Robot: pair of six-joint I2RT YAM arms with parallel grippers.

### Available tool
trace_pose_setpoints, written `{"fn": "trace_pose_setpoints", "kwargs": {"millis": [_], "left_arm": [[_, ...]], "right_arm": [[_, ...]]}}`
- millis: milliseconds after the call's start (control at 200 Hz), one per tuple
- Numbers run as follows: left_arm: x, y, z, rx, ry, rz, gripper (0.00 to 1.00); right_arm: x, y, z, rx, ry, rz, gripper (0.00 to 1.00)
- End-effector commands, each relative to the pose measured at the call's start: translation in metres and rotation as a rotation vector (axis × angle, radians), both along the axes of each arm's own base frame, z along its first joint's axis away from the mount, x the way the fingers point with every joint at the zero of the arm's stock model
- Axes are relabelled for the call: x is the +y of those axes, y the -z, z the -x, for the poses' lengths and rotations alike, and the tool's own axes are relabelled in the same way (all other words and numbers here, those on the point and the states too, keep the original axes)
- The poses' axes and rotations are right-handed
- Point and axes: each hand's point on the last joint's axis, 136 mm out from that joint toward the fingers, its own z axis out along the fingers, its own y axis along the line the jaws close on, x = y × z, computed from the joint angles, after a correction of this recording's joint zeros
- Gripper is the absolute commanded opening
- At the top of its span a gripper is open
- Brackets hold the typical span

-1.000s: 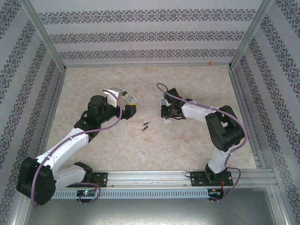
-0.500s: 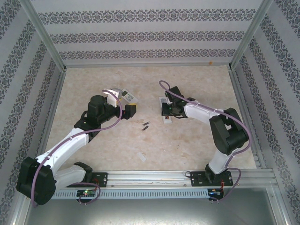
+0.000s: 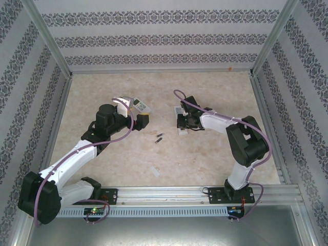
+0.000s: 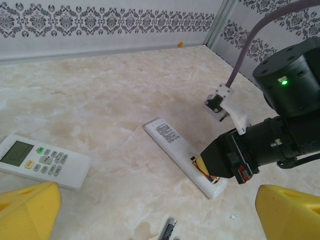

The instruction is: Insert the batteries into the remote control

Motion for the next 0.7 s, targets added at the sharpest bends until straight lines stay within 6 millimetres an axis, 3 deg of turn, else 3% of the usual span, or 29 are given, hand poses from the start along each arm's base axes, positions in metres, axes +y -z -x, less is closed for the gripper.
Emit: {"fn": "trace_pose_setpoints", "kwargs": {"millis": [0, 85, 270, 365, 450, 580, 639, 694], "left_arm": [[0.001, -0.018, -0.003, -0.05, -0.002, 0.037, 1.0], [0.001, -0.017, -0.003, -0.048, -0.003, 0.038, 1.0], [0.003, -0.018, 0.0, -0.049, -0.008, 0.036, 1.0], [0.003, -0.018, 0.0, -0.052, -0.008, 0.032, 1.0], [0.003, -0.018, -0.002, -0.048, -0.007, 0.03, 1.0], [0.002, -0.021, -0.004, -0.049, -0.011, 0.039, 1.0], [0.004, -0.021, -0.006, -0.039, -0.029, 0.044, 1.0], [0.009, -0.02, -0.008, -0.025, -0.063, 0.043, 1.0]], "right_arm": [[-0.013, -0.032, -0.006, -0.073, 0.047, -0.011, 0.11], [-0.015, -0.023, -0.006, -0.056, 0.034, 0.012, 0.12], [-0.011, 0.029, 0.013, 0.08, 0.017, 0.034, 0.12], [-0.01, 0.036, 0.017, 0.109, 0.011, 0.04, 0.12], [-0.007, 0.019, 0.013, 0.076, 0.008, 0.03, 0.13], [-0.004, -0.033, 0.009, -0.045, -0.002, 0.018, 0.17], [0.005, -0.054, 0.02, -0.084, -0.019, 0.0, 0.23], [0.018, -0.059, 0.04, -0.08, -0.048, -0.015, 0.27]]}}
